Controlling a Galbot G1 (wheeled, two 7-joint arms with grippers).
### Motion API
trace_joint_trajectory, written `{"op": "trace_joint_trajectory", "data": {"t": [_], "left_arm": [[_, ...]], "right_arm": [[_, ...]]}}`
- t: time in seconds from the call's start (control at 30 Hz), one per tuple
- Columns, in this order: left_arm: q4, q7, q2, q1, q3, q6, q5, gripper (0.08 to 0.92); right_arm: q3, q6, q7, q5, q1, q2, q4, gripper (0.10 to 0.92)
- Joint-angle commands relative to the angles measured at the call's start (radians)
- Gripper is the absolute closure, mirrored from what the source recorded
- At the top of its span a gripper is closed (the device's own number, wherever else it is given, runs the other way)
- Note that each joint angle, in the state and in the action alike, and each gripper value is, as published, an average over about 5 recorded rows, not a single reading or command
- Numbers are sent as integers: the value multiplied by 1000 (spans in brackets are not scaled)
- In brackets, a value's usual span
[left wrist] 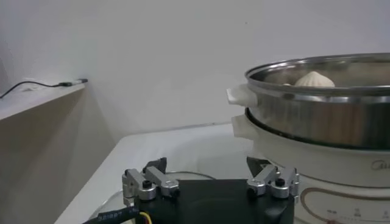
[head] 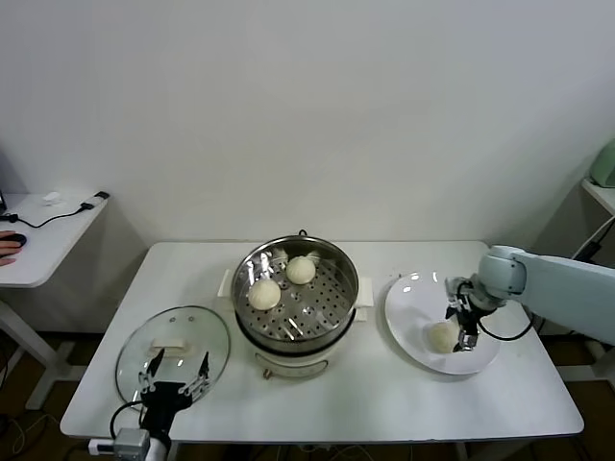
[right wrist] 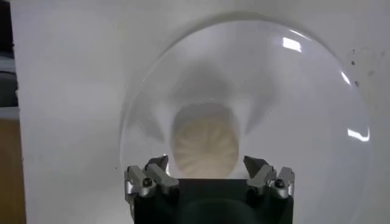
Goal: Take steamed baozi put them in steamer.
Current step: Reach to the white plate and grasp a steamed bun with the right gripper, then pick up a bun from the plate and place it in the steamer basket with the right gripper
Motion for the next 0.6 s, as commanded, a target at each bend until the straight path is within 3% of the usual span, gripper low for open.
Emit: {"op": "trace_joint_trajectory", "data": {"t": [0.03, 0.17, 0.37, 0.6], "left_arm": [[-1, 0, 1, 1, 0, 0, 0, 177], [-2, -1, 1, 2, -1, 0, 0, 177], [-6, -1, 0, 3, 1, -1, -1, 177], [-12, -2, -2, 6, 4, -2, -1, 177]], "right_arm": [[72, -10, 18, -24, -83, 19, -35, 203], [60, -17, 18, -27, -65, 17, -21, 238], [9, -16, 2, -19, 26, 5, 25, 384], [-173, 44, -74, 60, 347, 47, 67, 406]]}}
